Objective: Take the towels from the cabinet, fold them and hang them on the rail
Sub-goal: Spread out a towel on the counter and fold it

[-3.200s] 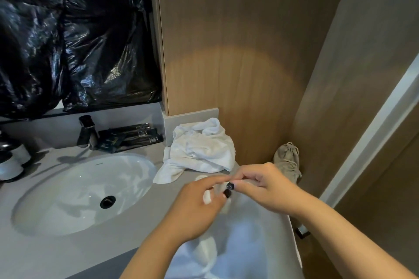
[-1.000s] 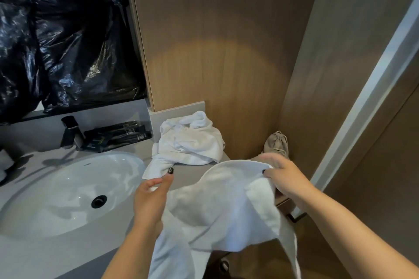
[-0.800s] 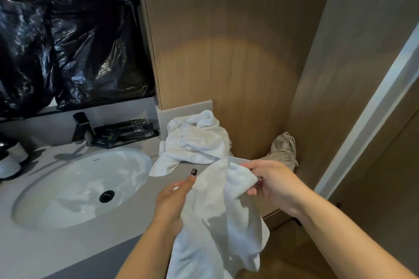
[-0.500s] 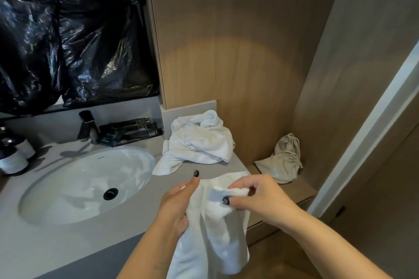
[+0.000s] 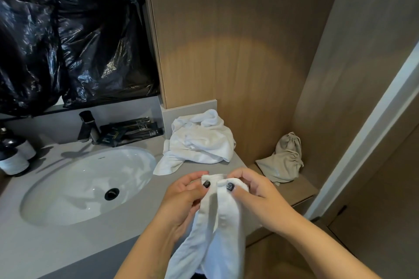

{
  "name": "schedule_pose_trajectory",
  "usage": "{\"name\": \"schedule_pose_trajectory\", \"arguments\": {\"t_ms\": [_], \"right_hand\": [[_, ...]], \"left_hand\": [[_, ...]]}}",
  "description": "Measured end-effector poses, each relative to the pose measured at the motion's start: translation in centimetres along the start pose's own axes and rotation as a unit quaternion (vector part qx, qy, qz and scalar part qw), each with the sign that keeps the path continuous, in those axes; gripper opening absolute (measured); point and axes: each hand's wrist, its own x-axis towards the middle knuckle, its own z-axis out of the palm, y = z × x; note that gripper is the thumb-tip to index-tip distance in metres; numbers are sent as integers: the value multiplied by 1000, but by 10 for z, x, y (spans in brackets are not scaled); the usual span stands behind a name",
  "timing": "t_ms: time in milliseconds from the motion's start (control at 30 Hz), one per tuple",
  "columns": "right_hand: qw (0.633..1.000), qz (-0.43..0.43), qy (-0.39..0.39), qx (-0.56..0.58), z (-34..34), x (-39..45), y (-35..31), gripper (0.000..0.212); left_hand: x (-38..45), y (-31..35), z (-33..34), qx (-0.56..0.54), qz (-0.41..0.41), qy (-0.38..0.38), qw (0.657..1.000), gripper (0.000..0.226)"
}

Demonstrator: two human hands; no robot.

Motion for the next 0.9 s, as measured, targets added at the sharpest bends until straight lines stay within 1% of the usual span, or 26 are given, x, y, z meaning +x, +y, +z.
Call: {"name": "schedule_pose_trajectory", "arguments": {"t_ms": [67, 167, 233, 367, 433, 533, 600, 667, 767, 900], "right_hand": [[999, 0, 12, 30, 1, 2, 0, 9], [997, -4, 50, 52, 3, 5, 0, 5], [996, -2, 77, 50, 4, 6, 1, 1], [993, -17, 117, 23, 5, 6, 4, 3], [991, -27, 131, 22, 7, 6, 5, 7], [989, -37, 141, 23, 10, 8, 5, 7], [989, -41, 138, 24, 11, 9, 3, 13], [990, -54, 129, -16, 11, 11, 0, 19], [982, -91, 122, -109, 10, 16, -5, 15], [977, -119, 115, -135, 6, 21, -11, 9]], "left_hand": [[-5, 4, 9, 6, 22, -27, 999, 30], [-10, 7, 20, 28, 61, -40, 997, 30], [-12, 7, 25, 26, 82, -38, 996, 31], [-16, 9, 31, 11, 109, -23, 994, 34], [-16, 10, 31, 30, 133, -19, 990, 37], [-18, 11, 30, 72, 172, -10, 982, 36], [-20, 14, 29, 89, 189, -6, 978, 37], [-21, 17, 27, 100, 202, -2, 974, 35], [-24, 24, 24, 106, 210, 7, 972, 32], [-25, 27, 22, 111, 229, 6, 967, 23]]}}
